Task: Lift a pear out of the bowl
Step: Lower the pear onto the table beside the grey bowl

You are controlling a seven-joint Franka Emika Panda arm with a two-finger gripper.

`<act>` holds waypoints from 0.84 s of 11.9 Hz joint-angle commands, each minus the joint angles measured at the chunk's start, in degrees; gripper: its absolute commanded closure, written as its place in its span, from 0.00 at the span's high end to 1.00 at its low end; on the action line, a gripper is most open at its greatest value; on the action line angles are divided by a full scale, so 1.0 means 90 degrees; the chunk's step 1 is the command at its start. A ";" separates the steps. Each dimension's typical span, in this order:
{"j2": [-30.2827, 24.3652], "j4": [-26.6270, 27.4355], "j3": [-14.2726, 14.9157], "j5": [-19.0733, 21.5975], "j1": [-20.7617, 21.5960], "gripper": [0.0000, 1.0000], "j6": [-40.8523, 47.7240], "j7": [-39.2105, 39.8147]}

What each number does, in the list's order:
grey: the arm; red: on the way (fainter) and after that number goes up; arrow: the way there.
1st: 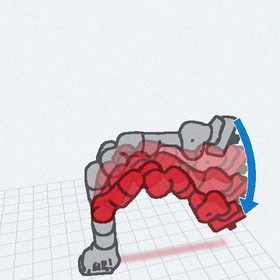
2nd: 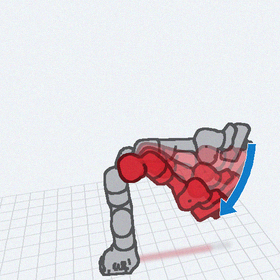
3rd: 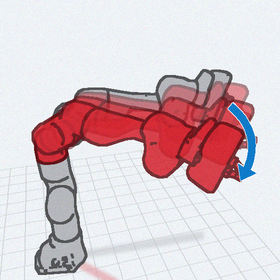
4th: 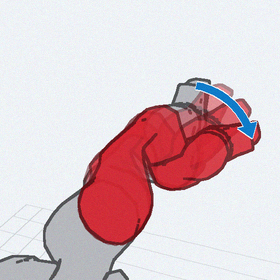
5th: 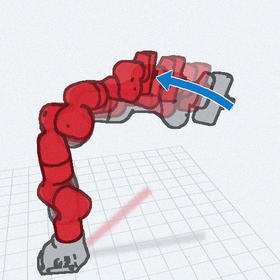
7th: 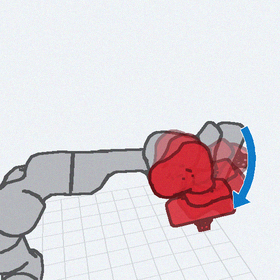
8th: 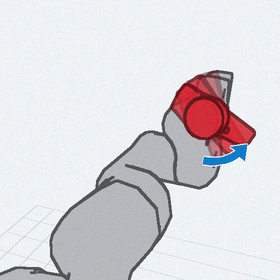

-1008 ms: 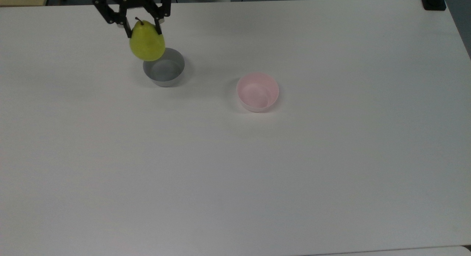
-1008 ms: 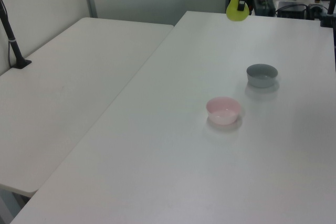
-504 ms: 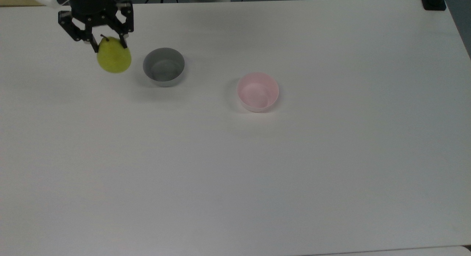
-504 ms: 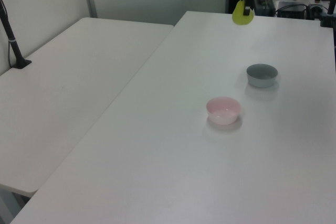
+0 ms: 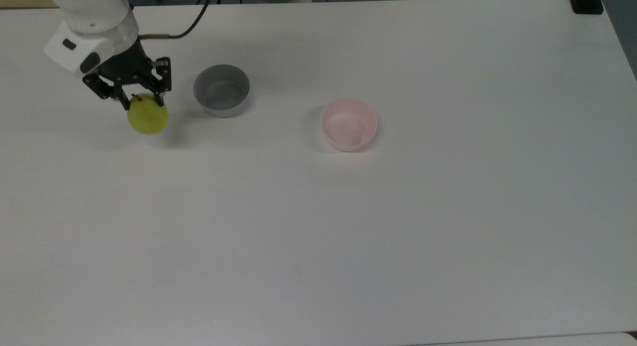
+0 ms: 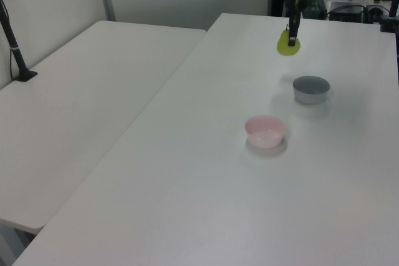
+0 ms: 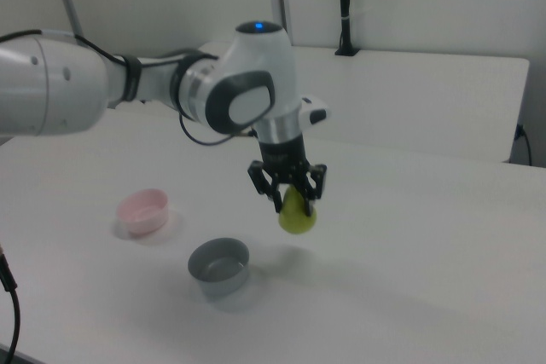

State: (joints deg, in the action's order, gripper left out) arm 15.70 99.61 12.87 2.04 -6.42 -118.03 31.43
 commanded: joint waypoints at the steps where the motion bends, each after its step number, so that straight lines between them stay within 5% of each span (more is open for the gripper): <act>1: 0.0266 0.0388 0.0054 -0.0003 -0.0107 0.00 -0.0927 0.0151; 6: 0.0637 0.0378 0.0054 0.0036 -0.0107 0.02 -0.0957 0.0141; 7: 0.0648 0.0368 0.0054 0.0104 -0.0107 0.14 -0.0967 0.0151; 8: 0.0628 0.0358 0.0054 0.0134 -0.0117 0.44 -0.0967 0.0141; 9: 0.0609 0.0368 0.0054 0.0134 -0.0136 0.87 -0.0948 0.0073; 10: 0.0570 0.0349 0.0054 0.0134 -0.0146 1.00 -0.0919 0.0043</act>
State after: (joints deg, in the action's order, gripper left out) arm 21.77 102.19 12.89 2.26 -7.89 -125.33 31.43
